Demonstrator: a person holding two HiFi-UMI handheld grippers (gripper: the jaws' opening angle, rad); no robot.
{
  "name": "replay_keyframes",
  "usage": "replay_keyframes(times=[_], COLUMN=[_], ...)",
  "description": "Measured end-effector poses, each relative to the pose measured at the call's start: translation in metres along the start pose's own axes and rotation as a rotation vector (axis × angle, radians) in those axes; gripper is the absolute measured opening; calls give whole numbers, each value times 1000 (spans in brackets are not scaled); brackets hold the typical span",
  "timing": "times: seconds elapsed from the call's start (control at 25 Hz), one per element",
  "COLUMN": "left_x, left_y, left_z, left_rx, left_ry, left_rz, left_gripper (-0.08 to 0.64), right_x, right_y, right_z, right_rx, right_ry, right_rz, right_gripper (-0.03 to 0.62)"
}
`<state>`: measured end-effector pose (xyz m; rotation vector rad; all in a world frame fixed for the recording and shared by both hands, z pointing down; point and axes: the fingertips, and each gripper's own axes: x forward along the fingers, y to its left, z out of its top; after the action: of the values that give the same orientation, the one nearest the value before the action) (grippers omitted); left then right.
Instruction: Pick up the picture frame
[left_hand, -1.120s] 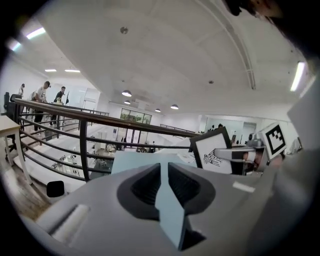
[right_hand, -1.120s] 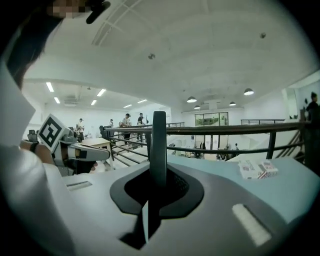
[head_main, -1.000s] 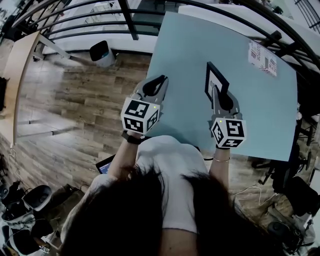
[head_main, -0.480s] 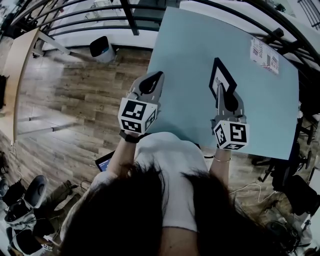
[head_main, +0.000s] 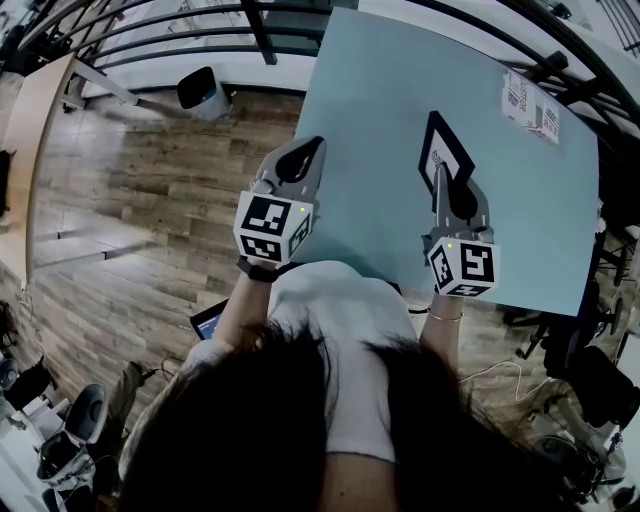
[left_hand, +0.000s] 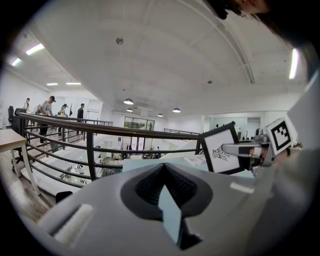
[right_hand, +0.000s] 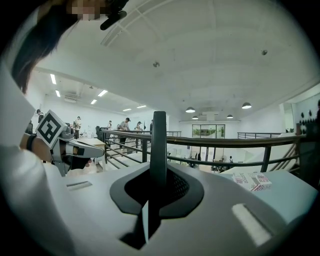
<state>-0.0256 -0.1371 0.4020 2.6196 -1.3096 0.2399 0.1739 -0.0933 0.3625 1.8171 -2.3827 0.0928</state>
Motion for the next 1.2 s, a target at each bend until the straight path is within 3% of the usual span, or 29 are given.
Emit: replay_keyframes(times=[1.2], left_x=[0], left_y=[13], left_z=[-4], left_rx=[-9], left_ry=[15], left_rz=[24], left_gripper=[58], right_x=[8], right_y=[4], right_z=[-6], right_rx=[38], right_ry=[21], right_rz=[10], right_gripper=[14])
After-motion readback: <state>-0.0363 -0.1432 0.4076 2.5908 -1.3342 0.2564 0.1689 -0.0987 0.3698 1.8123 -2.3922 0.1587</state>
